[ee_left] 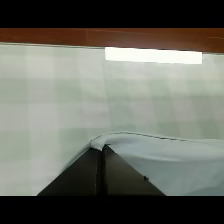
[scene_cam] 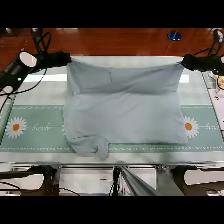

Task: Fold the shirts.

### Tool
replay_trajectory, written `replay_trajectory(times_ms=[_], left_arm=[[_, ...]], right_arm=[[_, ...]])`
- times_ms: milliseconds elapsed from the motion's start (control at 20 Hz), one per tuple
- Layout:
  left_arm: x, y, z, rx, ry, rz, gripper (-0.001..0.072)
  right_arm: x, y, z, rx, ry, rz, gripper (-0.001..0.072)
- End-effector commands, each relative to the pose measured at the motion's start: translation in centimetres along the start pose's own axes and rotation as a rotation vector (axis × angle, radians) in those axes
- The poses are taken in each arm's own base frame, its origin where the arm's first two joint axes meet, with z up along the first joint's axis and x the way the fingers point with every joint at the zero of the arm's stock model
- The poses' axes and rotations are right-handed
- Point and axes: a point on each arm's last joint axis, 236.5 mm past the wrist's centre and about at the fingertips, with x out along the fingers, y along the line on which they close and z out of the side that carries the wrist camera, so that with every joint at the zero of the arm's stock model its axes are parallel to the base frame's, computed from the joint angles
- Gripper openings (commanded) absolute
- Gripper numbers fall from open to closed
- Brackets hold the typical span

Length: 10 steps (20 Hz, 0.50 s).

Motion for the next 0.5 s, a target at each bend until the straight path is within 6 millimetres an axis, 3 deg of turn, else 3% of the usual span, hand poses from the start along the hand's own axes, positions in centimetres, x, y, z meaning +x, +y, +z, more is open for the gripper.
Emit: replay_trajectory(times_ms=[0, 150, 300, 350, 450], left_arm=[[3.3, 0.0, -3.2, 0.008, 0.063, 0.001, 0.0021], [3.4, -0.1, -4.3, 0.037, 0.106, -0.011, 0.0022], [-0.5, -0.9, -4.6, 0.04, 0.2, -0.065, 0.0022], [-2.4, -1.5, -6.2, -0.006, 0.296, -0.096, 0.0022], [-5.4, -2.5, -10.0, -0.053, 0.496, -0.144, 0.0021]], right_arm=[[2.5, -1.1, -2.4, 0.001, 0.065, -0.01, 0.0024], [1.9, -0.8, -2.4, -0.025, 0.077, 0.002, 0.0023], [-2.1, 0.8, -3.4, -0.01, 0.165, 0.056, 0.0024], [-3.6, 1.0, -4.7, 0.023, 0.233, 0.063, 0.0024], [-6.2, -0.3, -7.7, 0.018, 0.382, -0.007, 0.0024]])
